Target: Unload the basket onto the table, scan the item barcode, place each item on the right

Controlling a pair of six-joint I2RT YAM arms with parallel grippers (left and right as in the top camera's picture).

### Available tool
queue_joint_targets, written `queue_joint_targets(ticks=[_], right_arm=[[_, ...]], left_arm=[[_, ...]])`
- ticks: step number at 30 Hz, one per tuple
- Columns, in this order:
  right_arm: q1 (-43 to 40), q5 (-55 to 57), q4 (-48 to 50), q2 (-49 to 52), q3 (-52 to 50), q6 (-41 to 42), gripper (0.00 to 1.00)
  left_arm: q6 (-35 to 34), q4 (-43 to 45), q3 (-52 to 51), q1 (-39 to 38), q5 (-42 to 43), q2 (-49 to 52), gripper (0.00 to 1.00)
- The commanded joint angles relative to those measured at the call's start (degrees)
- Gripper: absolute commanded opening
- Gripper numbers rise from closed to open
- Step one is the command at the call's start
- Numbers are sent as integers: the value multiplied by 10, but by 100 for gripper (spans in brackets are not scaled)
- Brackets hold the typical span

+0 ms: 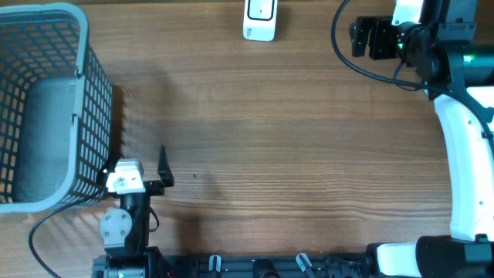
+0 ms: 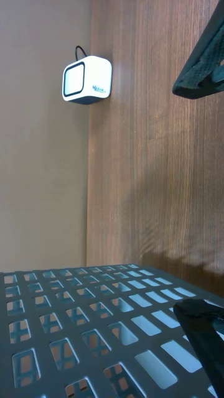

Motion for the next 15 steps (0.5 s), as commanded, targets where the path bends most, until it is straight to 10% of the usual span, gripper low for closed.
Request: queue_joint_targets(ticks=[1, 15], right_arm=[[2, 8, 0, 7, -1, -7, 100], [10, 21, 70, -192, -85, 7, 100]], left_arm=[[-8, 0, -3, 3, 2, -4, 100], [-8, 0, -3, 3, 2, -4, 100]])
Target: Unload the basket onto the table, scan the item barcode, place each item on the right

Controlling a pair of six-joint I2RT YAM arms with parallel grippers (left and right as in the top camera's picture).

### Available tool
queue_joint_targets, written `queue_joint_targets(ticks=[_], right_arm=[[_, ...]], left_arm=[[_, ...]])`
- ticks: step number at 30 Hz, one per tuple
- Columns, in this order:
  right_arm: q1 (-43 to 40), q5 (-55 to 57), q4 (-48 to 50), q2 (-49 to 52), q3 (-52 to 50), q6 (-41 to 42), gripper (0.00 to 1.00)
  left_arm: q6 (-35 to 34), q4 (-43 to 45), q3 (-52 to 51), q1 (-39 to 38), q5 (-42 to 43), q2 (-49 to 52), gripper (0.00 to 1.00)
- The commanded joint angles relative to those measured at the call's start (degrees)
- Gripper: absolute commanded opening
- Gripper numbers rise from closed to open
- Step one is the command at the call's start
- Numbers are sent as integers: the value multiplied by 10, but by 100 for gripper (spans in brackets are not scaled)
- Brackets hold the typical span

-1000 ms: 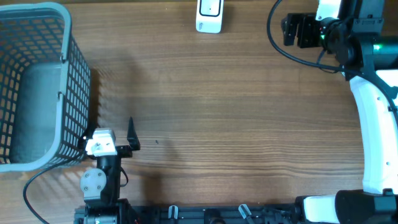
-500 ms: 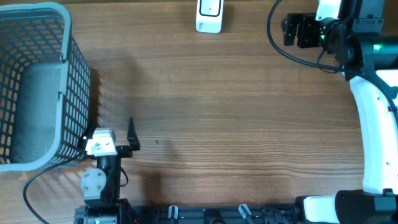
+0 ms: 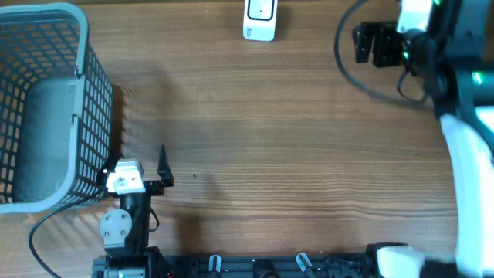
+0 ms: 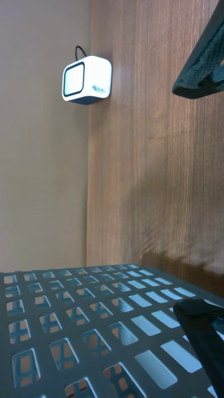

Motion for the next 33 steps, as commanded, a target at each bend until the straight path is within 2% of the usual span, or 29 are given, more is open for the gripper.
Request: queue_joint_targets(ticks=[1, 6, 9, 18, 24, 33], right_arm=[[4, 15, 79, -146, -74, 4, 100], [-1, 14, 284, -354, -282, 4, 100], [-9, 14, 357, -459, -389, 5, 100], [-53, 1, 410, -711, -646, 5, 100], [-66, -40, 508, -804, -790, 5, 100], [-71, -38, 500, -814, -864, 5, 100]], left_arm=[[-8, 0, -3, 3, 2, -4, 100], [-8, 0, -3, 3, 2, -4, 100], [-8, 0, -3, 3, 2, -4, 100], [-8, 0, -3, 3, 2, -4, 100], [-8, 0, -3, 3, 2, -4, 100], [-8, 0, -3, 3, 2, -4, 100]])
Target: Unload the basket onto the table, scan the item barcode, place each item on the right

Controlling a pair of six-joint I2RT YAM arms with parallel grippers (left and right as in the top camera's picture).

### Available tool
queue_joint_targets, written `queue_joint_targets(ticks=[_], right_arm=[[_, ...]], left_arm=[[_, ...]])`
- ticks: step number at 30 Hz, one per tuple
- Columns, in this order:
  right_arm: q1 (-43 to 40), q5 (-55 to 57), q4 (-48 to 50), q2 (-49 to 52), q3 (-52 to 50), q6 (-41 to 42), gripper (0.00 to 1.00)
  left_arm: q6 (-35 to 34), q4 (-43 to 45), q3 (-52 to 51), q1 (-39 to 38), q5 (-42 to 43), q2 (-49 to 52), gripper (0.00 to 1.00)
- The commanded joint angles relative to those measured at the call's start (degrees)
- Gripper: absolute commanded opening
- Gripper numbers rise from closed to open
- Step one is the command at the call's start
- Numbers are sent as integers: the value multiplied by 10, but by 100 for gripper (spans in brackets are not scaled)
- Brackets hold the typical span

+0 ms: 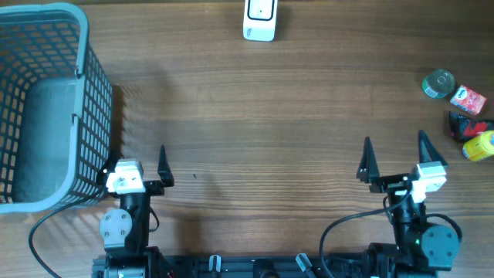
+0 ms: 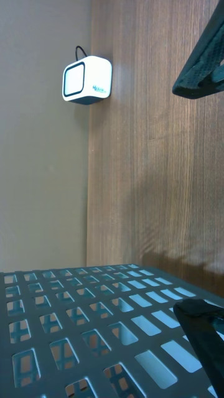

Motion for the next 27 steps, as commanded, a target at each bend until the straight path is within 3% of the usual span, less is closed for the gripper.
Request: queue_joint_targets(ticks=[1, 10, 23, 27], right_arm=[[-3, -14, -1, -11, -32, 3, 100], [-3, -3, -77, -11, -49, 3, 100], [-5, 20, -58, -11, -81, 18, 100], [-5, 20, -12, -11, -101, 26, 100]], left_arm=[[-8, 0, -3, 3, 2, -4, 100], [-8, 0, -3, 3, 2, -4, 100], [-8, 0, -3, 3, 2, -4, 100], [-8, 0, -3, 3, 2, -4, 100]])
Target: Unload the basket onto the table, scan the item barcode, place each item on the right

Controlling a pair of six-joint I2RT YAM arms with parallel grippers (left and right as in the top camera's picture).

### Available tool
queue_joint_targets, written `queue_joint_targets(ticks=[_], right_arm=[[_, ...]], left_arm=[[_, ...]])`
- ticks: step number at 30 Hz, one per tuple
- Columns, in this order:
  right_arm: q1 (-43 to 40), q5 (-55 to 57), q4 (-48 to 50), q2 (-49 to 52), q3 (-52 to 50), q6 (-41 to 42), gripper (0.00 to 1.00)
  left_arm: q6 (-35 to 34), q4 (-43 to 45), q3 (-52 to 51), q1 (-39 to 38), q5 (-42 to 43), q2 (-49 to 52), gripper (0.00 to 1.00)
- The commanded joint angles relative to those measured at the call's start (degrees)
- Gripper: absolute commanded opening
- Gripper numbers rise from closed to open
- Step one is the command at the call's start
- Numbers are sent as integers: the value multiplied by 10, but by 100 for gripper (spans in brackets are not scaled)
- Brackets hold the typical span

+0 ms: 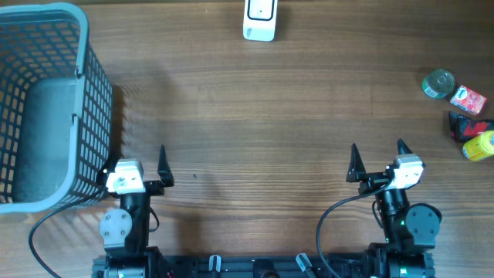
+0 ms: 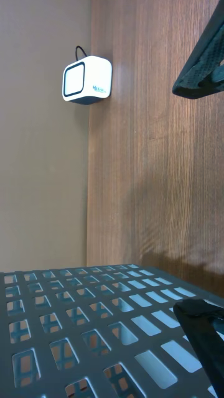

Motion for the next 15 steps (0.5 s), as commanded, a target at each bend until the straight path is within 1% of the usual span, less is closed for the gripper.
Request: queue_joint_targets(ticks=[1, 15], right_arm=[[-5, 17, 21, -9, -17, 20, 100], [-6, 27, 18, -8, -16, 25, 100]], left_arm=[[-8, 0, -3, 3, 2, -4, 100], [-8, 0, -3, 3, 2, -4, 100]])
